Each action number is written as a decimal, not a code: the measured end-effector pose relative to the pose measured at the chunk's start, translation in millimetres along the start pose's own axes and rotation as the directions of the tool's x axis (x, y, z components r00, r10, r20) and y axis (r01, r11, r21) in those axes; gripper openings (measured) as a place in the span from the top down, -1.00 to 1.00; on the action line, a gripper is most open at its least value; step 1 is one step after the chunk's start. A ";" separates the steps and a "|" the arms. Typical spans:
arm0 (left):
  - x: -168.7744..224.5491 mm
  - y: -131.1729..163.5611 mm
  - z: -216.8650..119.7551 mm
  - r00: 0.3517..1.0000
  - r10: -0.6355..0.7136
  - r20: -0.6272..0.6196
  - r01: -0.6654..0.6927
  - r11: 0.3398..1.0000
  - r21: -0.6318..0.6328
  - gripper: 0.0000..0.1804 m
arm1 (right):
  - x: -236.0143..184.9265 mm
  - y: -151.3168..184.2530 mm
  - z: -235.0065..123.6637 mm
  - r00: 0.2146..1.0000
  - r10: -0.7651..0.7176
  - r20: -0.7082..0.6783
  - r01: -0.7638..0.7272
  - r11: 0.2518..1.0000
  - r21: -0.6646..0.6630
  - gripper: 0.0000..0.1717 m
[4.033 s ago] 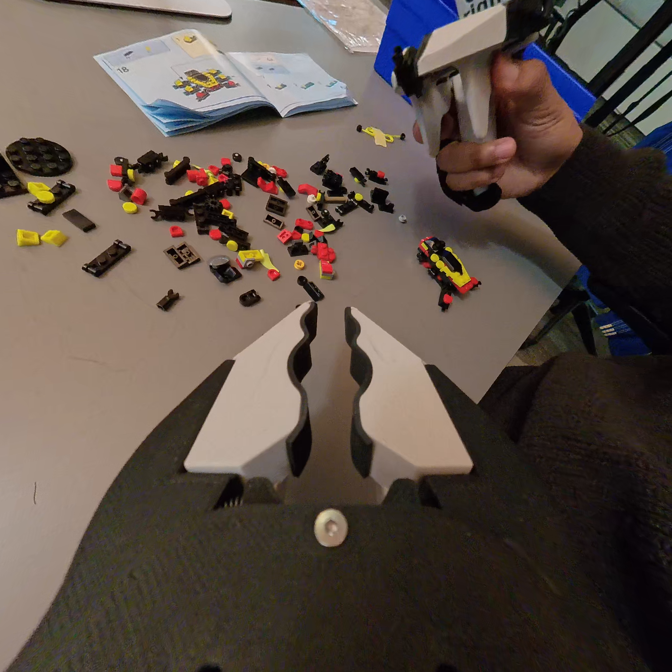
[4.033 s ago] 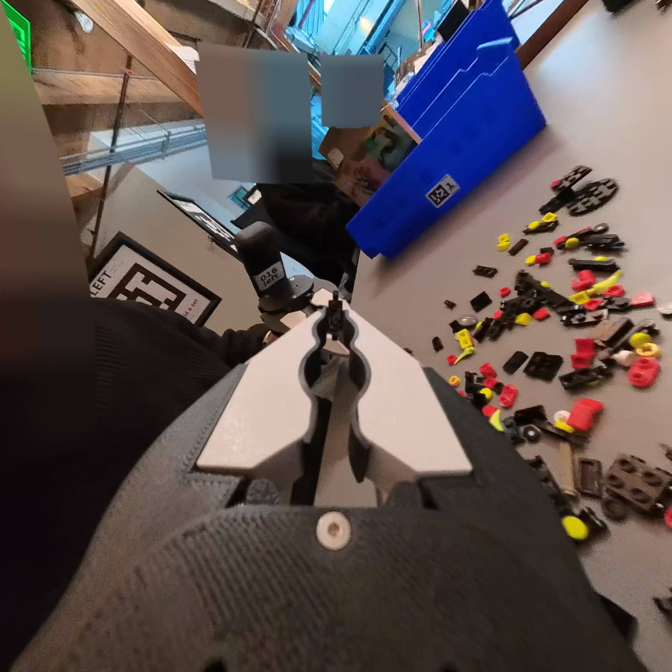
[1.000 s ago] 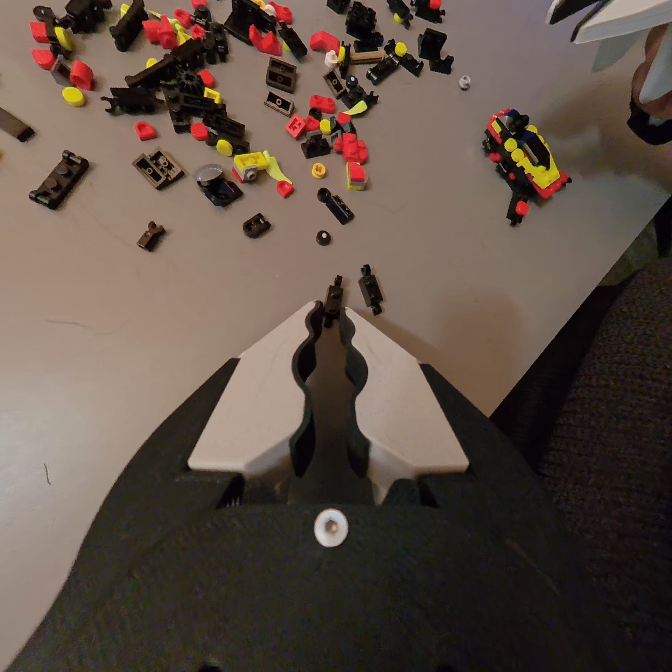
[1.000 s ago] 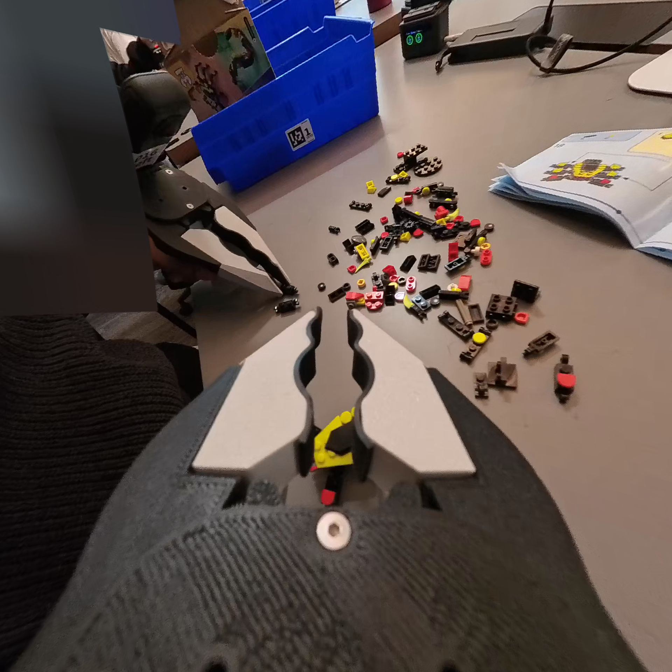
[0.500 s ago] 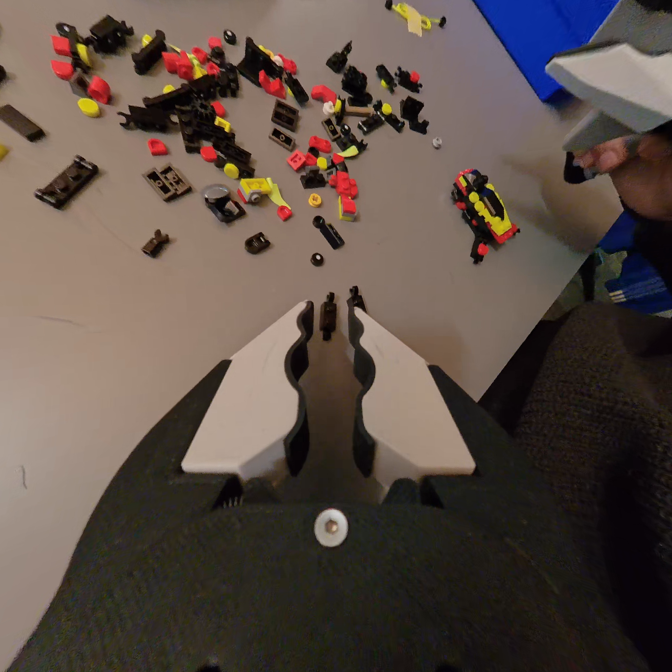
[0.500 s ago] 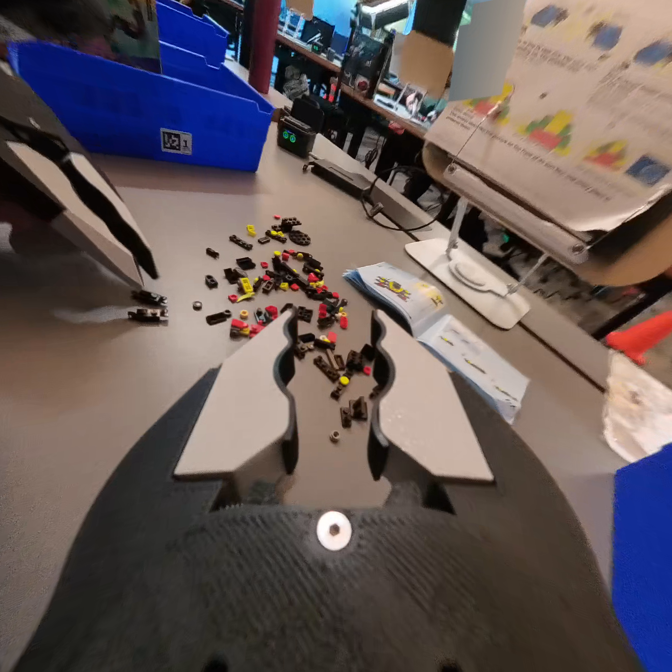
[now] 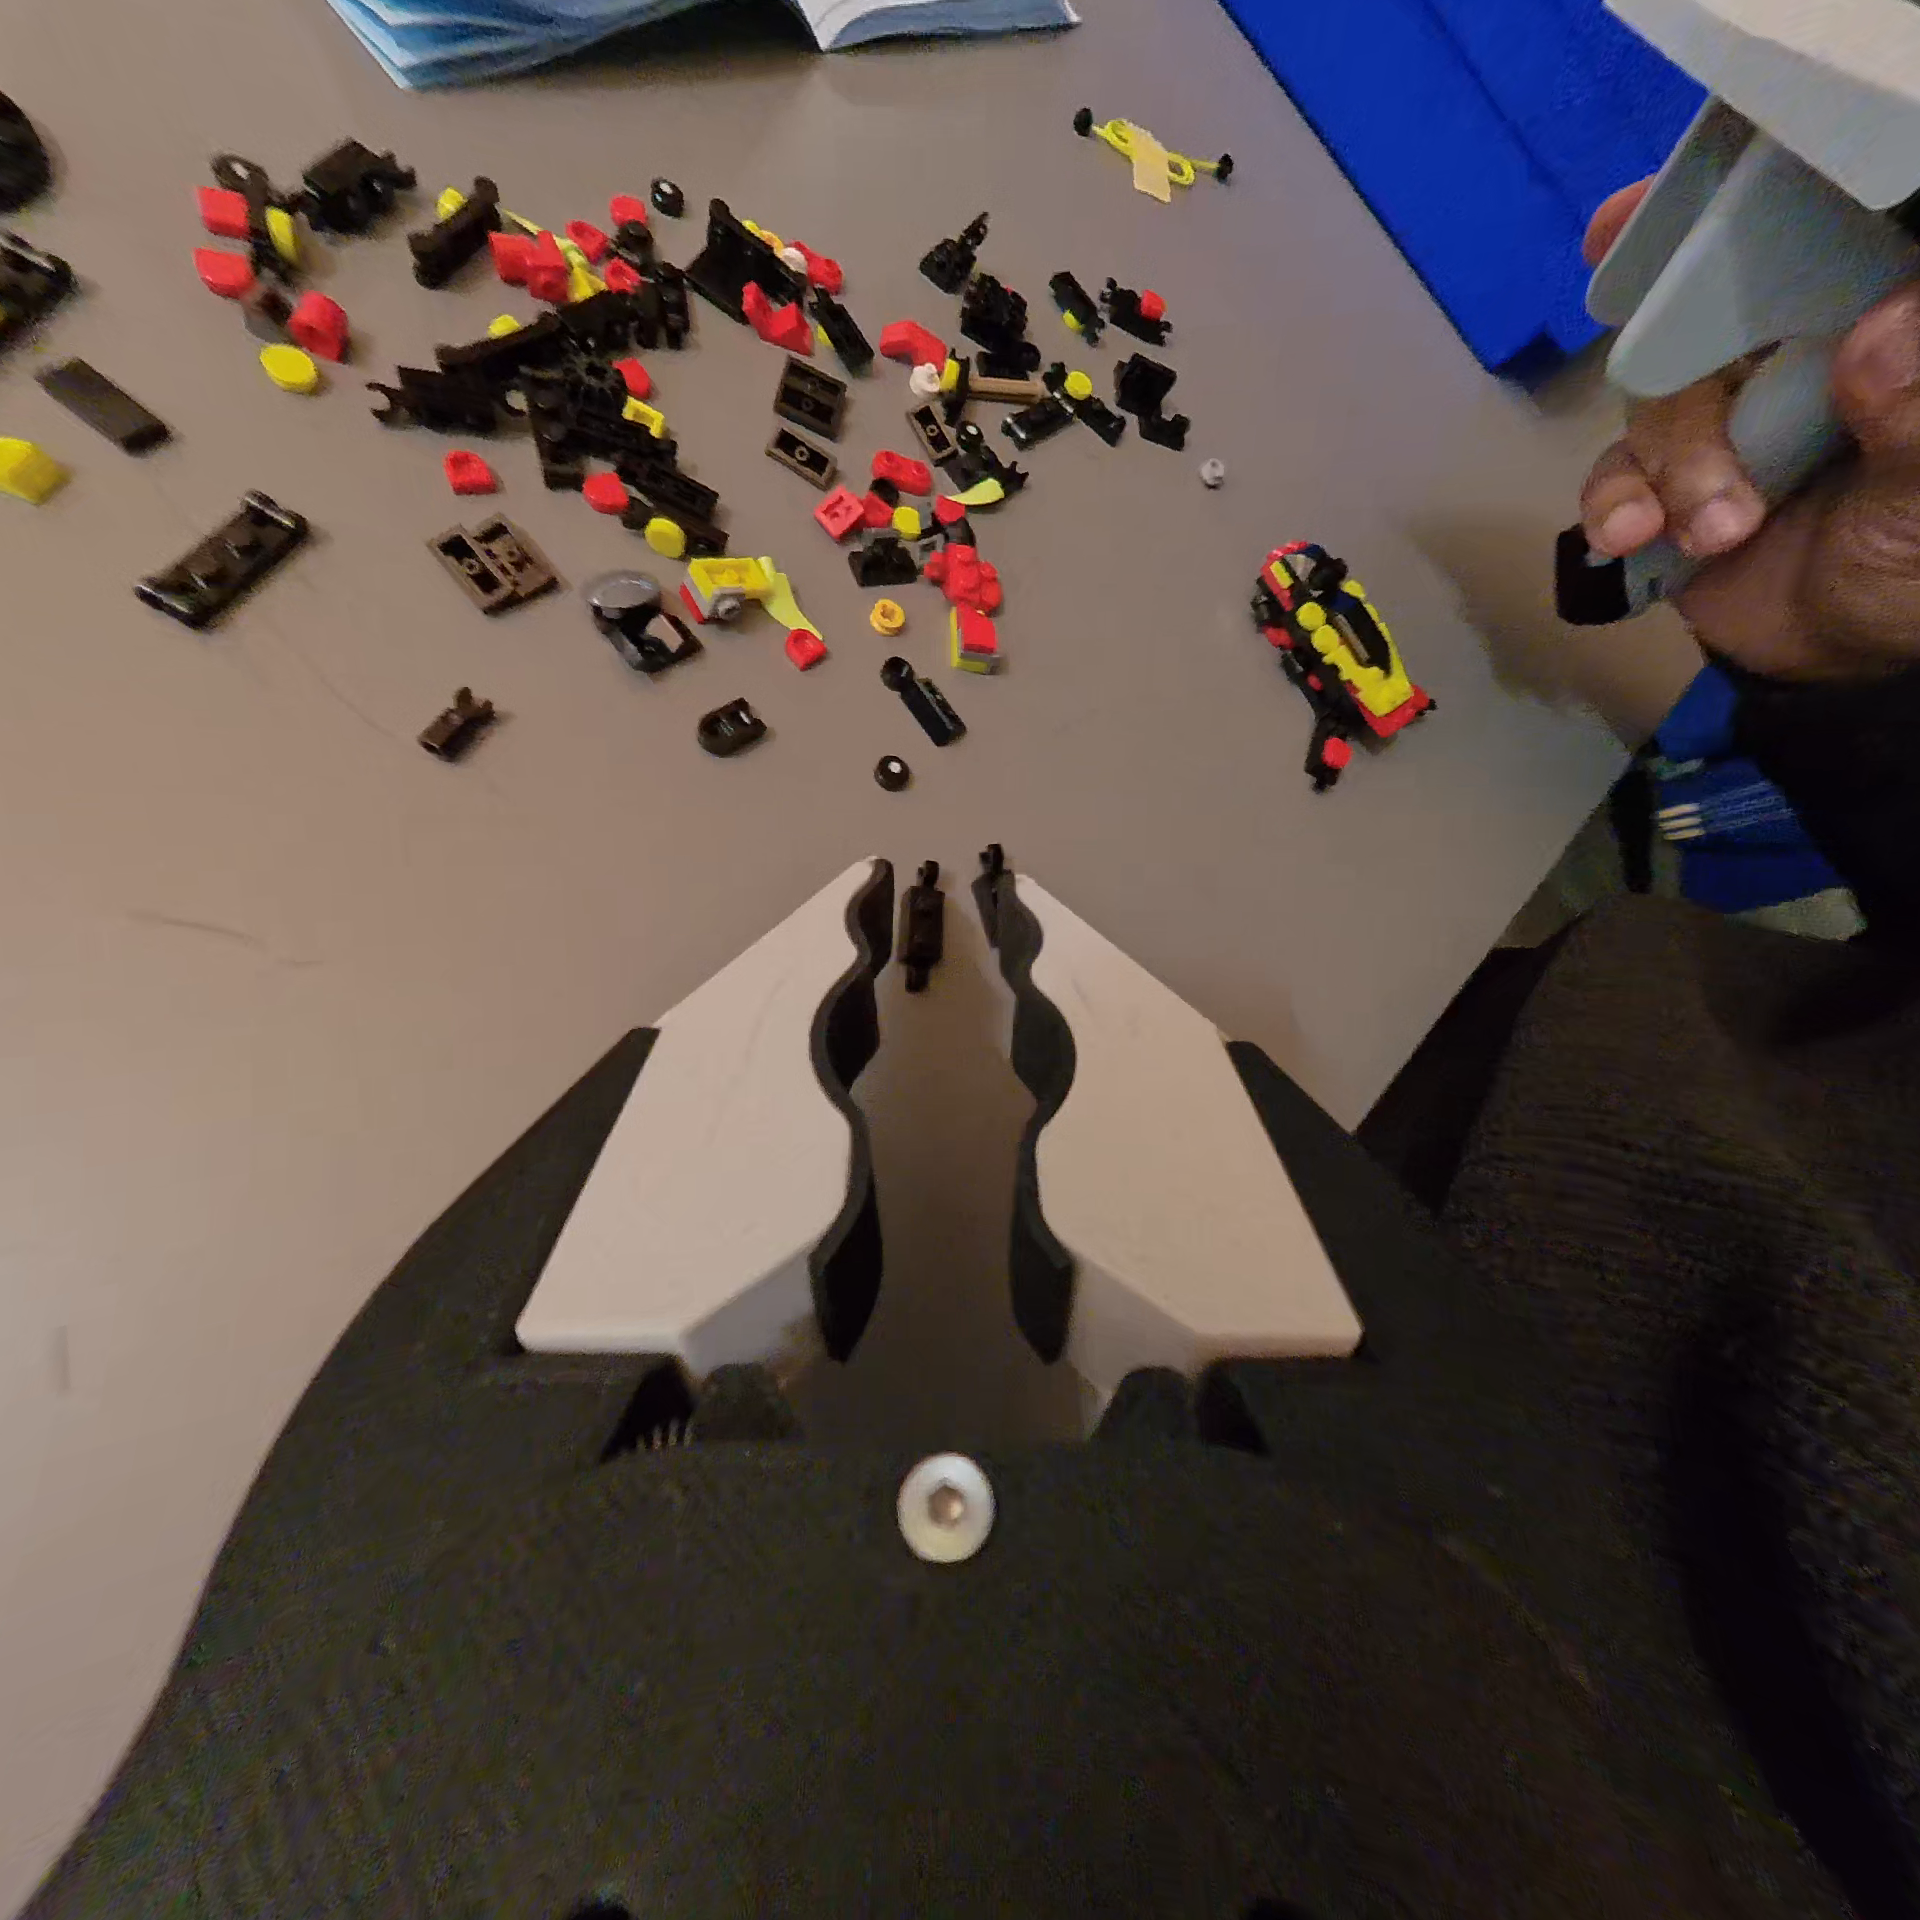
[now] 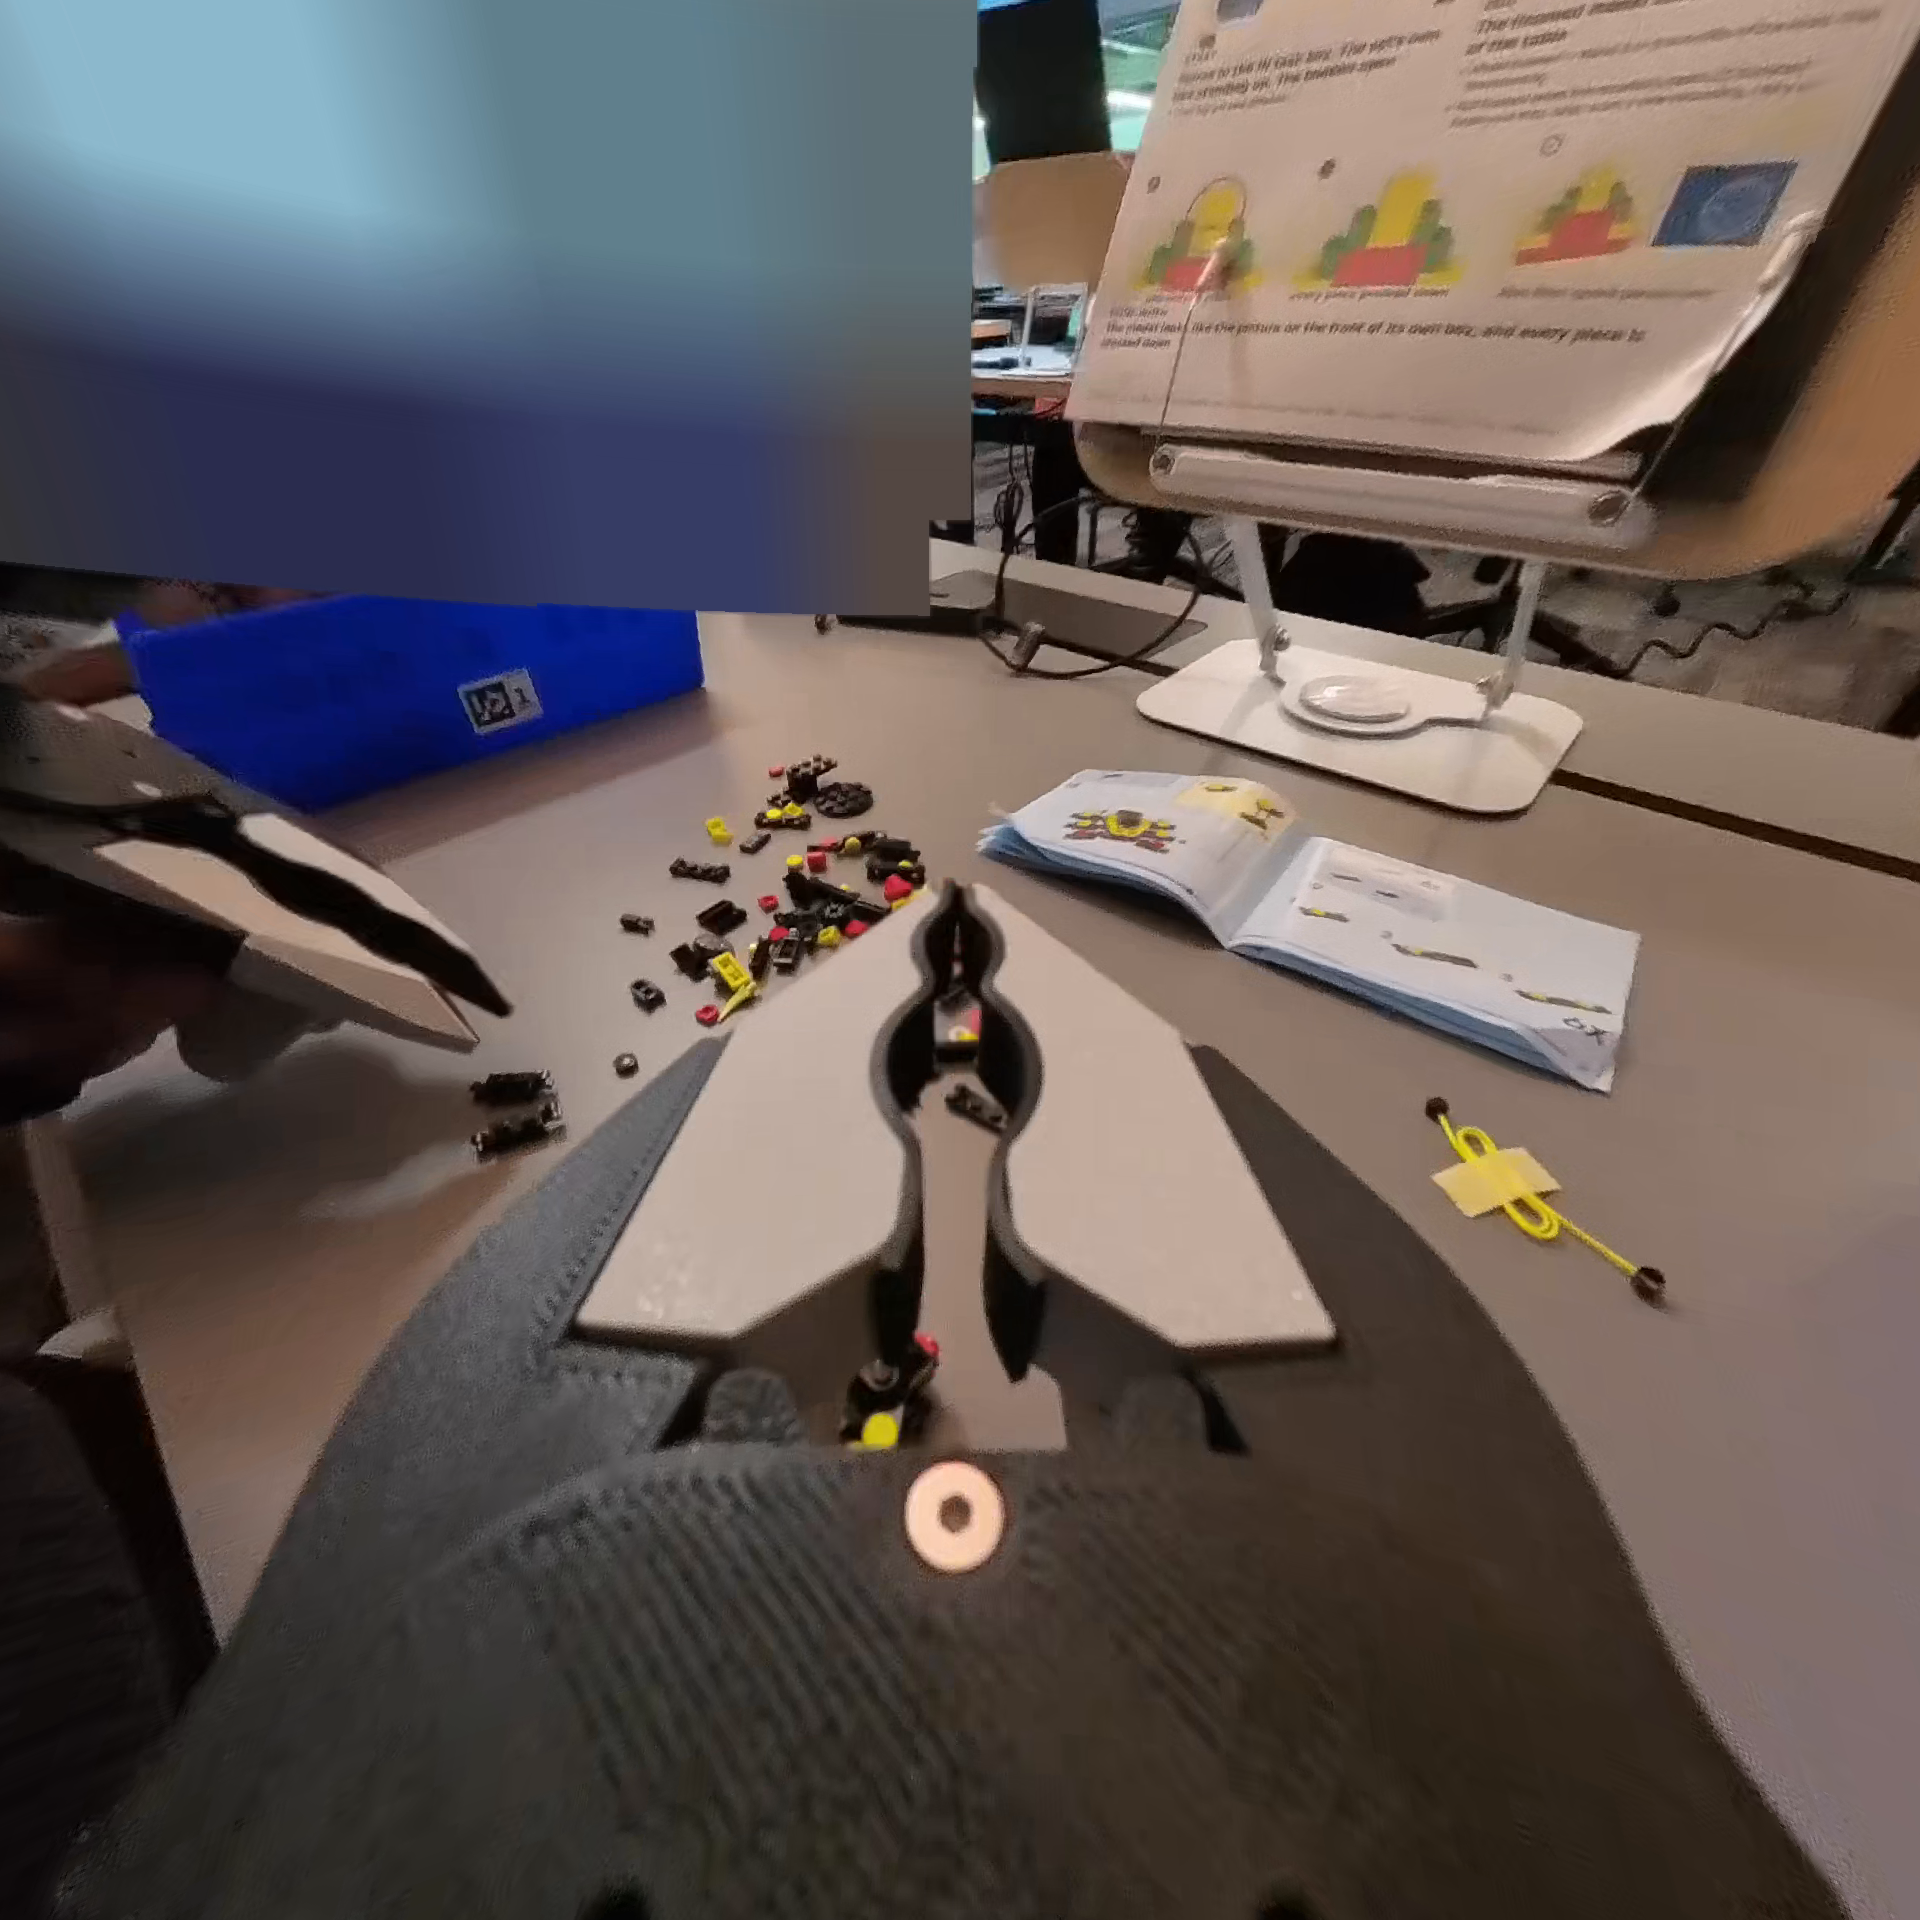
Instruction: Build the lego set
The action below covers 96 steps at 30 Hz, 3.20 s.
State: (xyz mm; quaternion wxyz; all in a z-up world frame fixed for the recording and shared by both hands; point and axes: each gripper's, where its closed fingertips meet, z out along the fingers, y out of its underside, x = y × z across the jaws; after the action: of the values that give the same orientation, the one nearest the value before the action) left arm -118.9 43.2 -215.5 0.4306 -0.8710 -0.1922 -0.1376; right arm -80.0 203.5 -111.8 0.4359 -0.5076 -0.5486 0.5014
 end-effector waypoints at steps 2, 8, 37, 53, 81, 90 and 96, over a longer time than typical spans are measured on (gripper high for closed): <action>3.1 -1.3 -0.4 0.998 -0.043 -0.039 0.044 0.999 0.007 0.77 | 1.0 -9.1 -3.1 1.000 -0.005 -0.014 0.006 0.999 0.039 1.00; -6.0 -3.9 -2.7 0.998 0.028 0.054 -0.029 0.999 0.020 0.70 | 4.9 -24.9 -12.2 0.998 0.040 -0.047 -0.036 0.996 0.083 1.00; 4.4 -7.3 -0.3 1.000 -0.008 -0.026 0.009 0.999 0.041 0.67 | 9.0 5.6 -5.0 1.000 -0.013 -0.016 0.012 1.000 -0.026 0.99; 1.8 -8.7 0.7 1.000 -0.007 -0.012 0.008 0.999 0.045 0.67 | 8.1 13.1 -2.9 1.000 0.018 0.012 -0.018 0.998 -0.062 0.96; 0.0 -14.1 -1.0 1.000 -0.017 -0.009 0.018 0.997 0.075 0.68 | 8.0 20.2 0.2 0.998 0.055 0.030 -0.052 0.994 -0.096 0.97; -6.5 -21.5 7.4 0.997 -0.026 0.070 0.020 0.996 0.087 0.67 | 15.9 15.9 -6.4 0.998 0.068 -0.013 -0.069 0.992 -0.105 0.97; -4.8 -45.9 31.4 0.986 -0.013 0.163 -0.004 0.995 0.103 0.62 | 35.6 24.0 -44.5 0.996 0.009 -0.092 -0.021 0.990 -0.137 0.96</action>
State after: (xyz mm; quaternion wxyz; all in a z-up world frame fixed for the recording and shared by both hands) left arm -141.7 93.0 -204.0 0.4575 -0.8556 -0.2356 -0.0563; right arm -37.0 243.3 -131.5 0.4205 -0.5629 -0.5577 0.4420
